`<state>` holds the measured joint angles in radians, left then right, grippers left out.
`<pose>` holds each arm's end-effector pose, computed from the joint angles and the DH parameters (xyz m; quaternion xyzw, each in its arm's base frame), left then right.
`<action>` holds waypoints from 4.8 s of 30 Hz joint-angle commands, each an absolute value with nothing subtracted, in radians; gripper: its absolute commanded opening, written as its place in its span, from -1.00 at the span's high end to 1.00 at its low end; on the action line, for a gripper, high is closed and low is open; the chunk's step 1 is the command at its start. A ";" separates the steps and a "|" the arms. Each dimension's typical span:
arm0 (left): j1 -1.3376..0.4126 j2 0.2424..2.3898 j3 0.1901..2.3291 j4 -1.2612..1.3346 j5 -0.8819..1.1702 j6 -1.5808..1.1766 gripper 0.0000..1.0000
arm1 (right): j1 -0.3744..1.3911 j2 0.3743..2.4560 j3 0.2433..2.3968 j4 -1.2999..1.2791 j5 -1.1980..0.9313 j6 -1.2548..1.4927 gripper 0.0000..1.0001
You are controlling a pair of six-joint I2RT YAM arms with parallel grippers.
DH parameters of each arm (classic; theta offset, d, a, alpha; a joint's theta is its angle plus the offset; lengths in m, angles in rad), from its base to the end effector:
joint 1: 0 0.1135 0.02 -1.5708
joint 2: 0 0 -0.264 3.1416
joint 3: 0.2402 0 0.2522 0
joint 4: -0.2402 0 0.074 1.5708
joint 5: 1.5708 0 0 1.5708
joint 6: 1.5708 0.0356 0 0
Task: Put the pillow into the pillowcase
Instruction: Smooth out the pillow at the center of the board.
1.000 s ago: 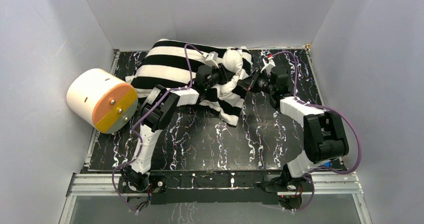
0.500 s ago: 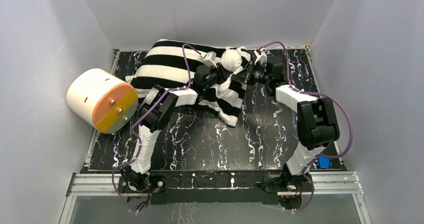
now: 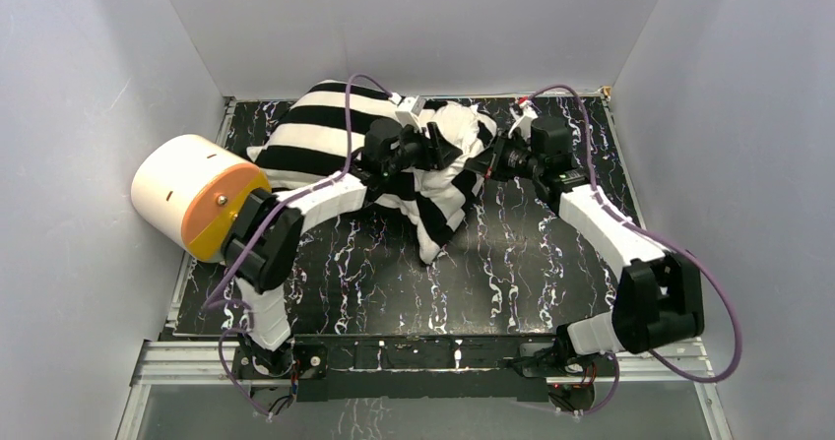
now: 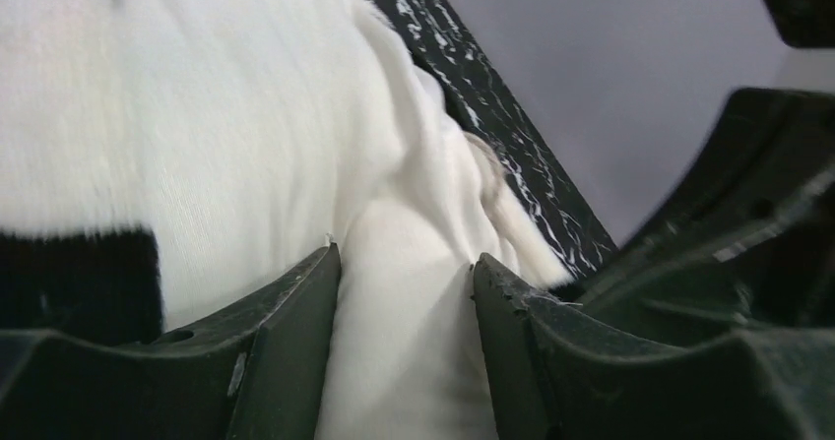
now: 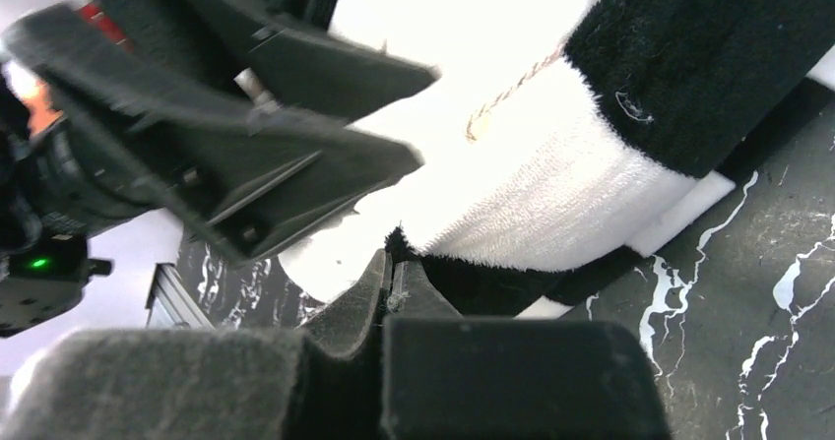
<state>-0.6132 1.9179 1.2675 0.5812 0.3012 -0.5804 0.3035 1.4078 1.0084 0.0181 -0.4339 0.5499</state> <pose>0.3610 -0.2669 0.2537 0.1142 0.7211 -0.4698 0.4963 0.3055 0.1114 0.2945 -0.0203 0.8176 0.3888 0.4243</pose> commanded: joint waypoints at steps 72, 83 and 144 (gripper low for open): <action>-0.823 1.616 2.132 0.096 -0.193 0.202 1.00 | 0.305 0.881 1.291 -0.371 -0.370 0.037 -0.63; -0.770 1.737 2.356 0.044 -0.218 0.207 1.00 | 0.304 0.618 0.891 -0.145 -0.225 -0.098 -0.74; -0.700 1.562 2.181 0.027 -0.262 -0.085 1.00 | -0.025 1.183 1.968 0.016 -0.292 -0.167 1.00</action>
